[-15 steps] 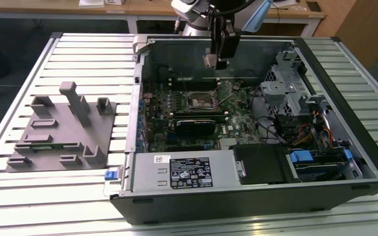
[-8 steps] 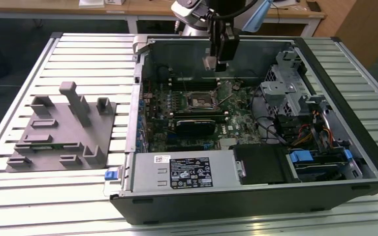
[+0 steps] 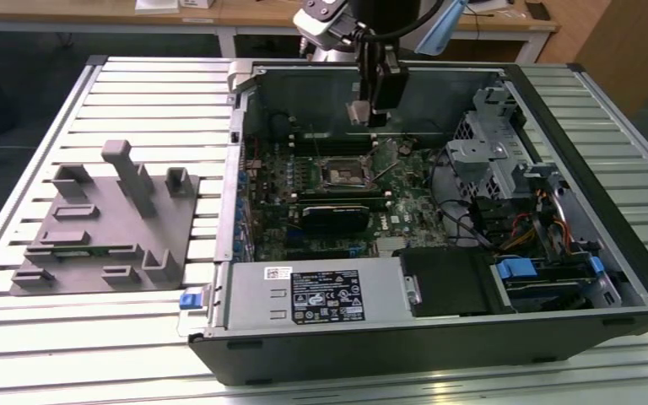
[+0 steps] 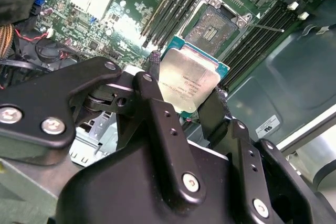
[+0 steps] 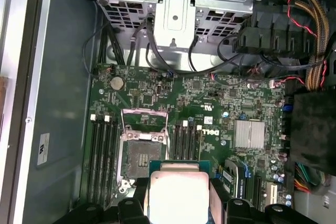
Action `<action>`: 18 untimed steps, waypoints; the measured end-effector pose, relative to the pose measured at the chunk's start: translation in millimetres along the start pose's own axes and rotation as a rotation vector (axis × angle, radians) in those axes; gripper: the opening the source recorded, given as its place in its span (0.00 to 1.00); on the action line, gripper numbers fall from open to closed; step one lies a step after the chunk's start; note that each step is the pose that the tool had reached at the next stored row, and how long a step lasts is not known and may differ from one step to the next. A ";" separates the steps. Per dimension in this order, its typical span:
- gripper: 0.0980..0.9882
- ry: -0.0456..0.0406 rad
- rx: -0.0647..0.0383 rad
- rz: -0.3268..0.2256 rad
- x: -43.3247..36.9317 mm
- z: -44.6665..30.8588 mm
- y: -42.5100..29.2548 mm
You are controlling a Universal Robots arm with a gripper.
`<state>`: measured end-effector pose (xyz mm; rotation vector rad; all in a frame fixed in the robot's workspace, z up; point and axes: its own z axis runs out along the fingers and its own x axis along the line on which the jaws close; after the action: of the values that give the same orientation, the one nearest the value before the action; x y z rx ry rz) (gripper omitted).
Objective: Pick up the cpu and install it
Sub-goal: 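Place the cpu into insertion slot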
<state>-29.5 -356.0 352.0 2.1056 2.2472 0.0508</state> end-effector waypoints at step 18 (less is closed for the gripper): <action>0.50 -0.0001 0.001 0.004 1.9 13.7 -10.5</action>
<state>-39.1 -355.1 337.6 2.1101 2.2439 0.0498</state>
